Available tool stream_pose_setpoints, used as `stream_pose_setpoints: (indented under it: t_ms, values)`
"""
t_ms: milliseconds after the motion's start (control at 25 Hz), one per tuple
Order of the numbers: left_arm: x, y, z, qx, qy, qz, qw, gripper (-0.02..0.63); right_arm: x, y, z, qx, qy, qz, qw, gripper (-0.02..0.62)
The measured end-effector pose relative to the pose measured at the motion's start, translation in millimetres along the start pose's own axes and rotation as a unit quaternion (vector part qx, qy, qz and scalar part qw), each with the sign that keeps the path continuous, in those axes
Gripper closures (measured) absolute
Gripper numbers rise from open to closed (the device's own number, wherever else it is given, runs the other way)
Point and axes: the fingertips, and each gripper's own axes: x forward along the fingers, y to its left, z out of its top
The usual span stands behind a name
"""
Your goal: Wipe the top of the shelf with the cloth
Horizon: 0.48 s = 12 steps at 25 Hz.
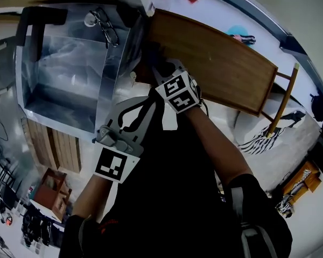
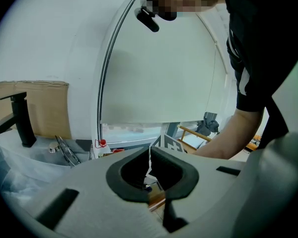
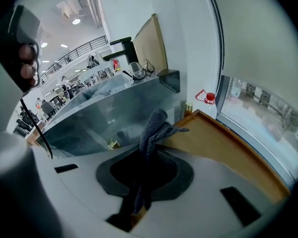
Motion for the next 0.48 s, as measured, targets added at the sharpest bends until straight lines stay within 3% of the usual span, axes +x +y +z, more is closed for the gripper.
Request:
stream_pose_setpoints:
  t_ms: [480]
  values:
    - [2, -12, -4, 0.004, -0.001, -0.011, 0.9999, 0.578, 8, -1, -41, 0.006, 0.034, -0.011, 0.999, 0.554]
